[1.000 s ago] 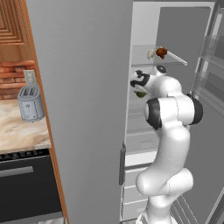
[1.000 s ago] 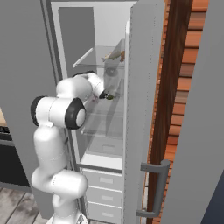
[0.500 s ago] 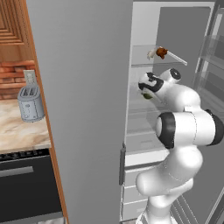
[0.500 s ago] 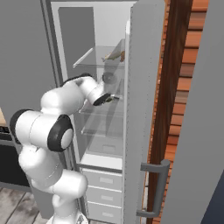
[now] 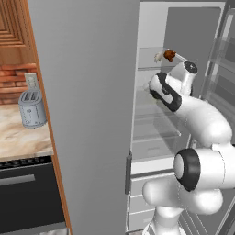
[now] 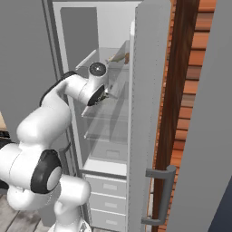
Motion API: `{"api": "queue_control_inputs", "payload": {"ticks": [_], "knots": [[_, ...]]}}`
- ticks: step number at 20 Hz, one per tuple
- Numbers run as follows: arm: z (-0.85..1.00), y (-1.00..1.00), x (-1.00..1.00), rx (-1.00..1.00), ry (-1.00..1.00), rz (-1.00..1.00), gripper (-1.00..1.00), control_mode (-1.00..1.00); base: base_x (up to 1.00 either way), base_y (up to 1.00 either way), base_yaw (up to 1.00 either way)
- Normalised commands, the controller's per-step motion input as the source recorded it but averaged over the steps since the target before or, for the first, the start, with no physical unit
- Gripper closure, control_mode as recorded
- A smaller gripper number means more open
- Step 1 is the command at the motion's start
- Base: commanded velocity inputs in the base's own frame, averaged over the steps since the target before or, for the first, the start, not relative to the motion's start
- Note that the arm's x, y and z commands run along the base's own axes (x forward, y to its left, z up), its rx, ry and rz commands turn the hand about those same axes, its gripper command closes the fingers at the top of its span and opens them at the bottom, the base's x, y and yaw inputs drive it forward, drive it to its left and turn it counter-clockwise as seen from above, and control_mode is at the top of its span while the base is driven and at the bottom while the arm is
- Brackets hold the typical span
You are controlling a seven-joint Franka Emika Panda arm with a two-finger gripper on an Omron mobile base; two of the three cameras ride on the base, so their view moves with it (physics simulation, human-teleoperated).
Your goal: Gather the mushroom and lime from the fridge and place them on a tray on the dining counter. Then gather the chicken drumstick and fish from the fridge and place them on the other tray.
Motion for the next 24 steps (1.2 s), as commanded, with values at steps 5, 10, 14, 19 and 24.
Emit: {"api": "queue_control_inputs", "payload": {"ticks": [5,10,14,19,24], "knots": [[0.14,0.05,-1.00,-0.02,0.00,0.00,1.00,-1.00,0.00,0.00,0.00],[-0.11,0.30,-0.98,-0.03,0.00,0.00,1.00,-1.00,0.00,0.00,0.00],[0.01,0.11,-0.66,0.00,0.03,0.00,1.00,-1.00,0.00,0.00,0.00],[0.01,0.07,-0.51,-0.05,0.06,0.00,1.00,-1.00,0.00,0.00,0.00],[-0.01,0.09,-0.37,-0.03,0.00,0.00,1.00,-1.00,0.00,0.00,0.00]]}}
